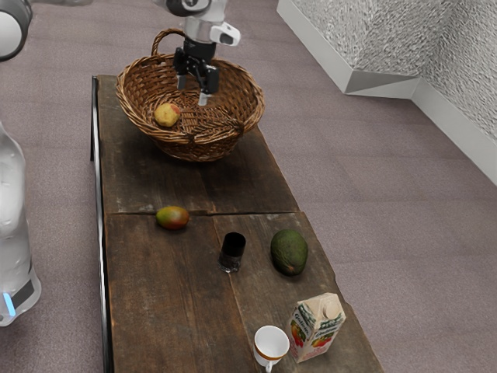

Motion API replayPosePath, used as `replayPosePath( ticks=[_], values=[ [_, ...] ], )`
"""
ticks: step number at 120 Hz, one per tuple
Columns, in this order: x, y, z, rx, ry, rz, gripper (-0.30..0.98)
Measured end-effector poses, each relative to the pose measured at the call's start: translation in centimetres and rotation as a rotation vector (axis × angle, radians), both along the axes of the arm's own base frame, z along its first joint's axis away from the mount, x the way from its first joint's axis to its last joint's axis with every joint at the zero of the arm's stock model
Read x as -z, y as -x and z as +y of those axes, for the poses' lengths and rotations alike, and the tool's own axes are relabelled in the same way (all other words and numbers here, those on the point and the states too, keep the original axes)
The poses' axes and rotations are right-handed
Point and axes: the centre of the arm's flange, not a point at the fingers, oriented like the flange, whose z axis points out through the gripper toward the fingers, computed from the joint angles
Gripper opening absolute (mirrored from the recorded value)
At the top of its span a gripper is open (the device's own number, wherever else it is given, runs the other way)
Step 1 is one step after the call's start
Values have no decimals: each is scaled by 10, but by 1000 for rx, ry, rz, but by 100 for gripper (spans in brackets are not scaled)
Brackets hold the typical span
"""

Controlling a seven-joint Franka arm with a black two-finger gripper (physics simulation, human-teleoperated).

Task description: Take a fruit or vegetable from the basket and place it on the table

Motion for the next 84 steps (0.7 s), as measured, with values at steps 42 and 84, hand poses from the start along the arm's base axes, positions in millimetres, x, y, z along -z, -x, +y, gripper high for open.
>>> replayPosePath(
  ticks=[42, 84],
  values=[
    [10, 41, -4, -7, 26, -22, 69],
    [19, 61, -8, -22, 24, -8, 69]
  ],
)
